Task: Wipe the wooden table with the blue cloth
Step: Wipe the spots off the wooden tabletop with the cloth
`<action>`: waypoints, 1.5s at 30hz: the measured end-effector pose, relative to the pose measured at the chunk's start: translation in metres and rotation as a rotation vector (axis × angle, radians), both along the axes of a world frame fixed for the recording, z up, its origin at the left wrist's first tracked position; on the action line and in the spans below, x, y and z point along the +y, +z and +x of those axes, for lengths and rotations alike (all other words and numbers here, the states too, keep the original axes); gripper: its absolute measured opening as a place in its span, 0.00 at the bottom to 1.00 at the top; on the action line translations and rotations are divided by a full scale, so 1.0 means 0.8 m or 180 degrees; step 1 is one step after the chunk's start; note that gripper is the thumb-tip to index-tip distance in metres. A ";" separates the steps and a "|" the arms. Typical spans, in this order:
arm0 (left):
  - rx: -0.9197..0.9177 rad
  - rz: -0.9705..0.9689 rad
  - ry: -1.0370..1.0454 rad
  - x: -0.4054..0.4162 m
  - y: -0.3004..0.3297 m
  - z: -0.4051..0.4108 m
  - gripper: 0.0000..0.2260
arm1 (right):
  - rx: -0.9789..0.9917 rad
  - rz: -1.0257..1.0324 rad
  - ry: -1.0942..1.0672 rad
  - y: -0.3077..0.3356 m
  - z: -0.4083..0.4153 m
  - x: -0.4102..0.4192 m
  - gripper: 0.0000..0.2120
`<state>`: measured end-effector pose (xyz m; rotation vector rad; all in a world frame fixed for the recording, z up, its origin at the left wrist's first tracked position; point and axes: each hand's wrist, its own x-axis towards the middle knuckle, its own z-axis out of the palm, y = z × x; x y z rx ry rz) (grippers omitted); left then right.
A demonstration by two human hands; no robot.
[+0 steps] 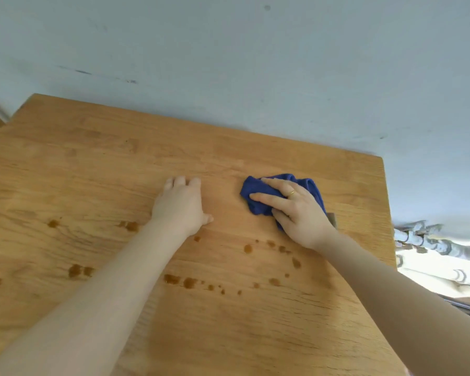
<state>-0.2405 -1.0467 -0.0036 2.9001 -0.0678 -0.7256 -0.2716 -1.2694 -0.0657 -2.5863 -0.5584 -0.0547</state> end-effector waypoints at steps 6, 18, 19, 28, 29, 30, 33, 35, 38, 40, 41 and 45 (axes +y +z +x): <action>-0.0183 -0.0354 -0.0321 -0.055 0.015 -0.023 0.30 | 0.0040 -0.0087 -0.0972 -0.005 0.089 -0.033 0.21; 0.0292 0.0353 -0.0197 -0.160 -0.007 -0.041 0.48 | -0.0251 -0.0044 -0.0378 -0.010 0.042 -0.085 0.21; 0.0369 0.0401 -0.0199 -0.163 -0.011 -0.042 0.50 | -0.0271 0.0031 -0.0677 -0.009 0.058 -0.090 0.20; 0.0703 0.0346 0.0094 -0.176 -0.010 -0.038 0.53 | 0.0004 0.0168 -0.0634 -0.005 -0.011 -0.098 0.21; 0.0714 0.0353 0.0116 -0.177 -0.011 -0.037 0.53 | 0.0052 0.0202 -0.0435 -0.002 -0.023 -0.104 0.20; 0.0726 0.0350 0.0127 -0.178 -0.011 -0.036 0.53 | 0.0096 0.0204 -0.0318 0.000 -0.024 -0.114 0.20; 0.0709 0.0345 0.0152 -0.179 -0.014 -0.035 0.53 | -0.0001 0.0080 -0.0558 -0.002 0.010 -0.142 0.21; 0.0663 0.0323 0.0154 -0.177 -0.017 -0.037 0.52 | -0.0011 0.0041 -0.0935 -0.007 0.043 -0.156 0.19; 0.0617 0.0328 0.0091 -0.175 -0.021 -0.042 0.52 | 0.0021 -0.0095 -0.1284 -0.013 0.058 -0.163 0.19; 0.0618 0.0341 0.0056 -0.173 -0.021 -0.046 0.52 | -0.0004 -0.0094 -0.1341 -0.011 0.037 -0.157 0.19; 0.0637 0.0340 0.0058 -0.172 -0.020 -0.046 0.52 | -0.0028 -0.0062 -0.1305 -0.009 0.021 -0.152 0.19; 0.0689 0.0322 0.0112 -0.175 -0.017 -0.042 0.52 | -0.0005 -0.0085 -0.0739 -0.001 -0.036 -0.155 0.20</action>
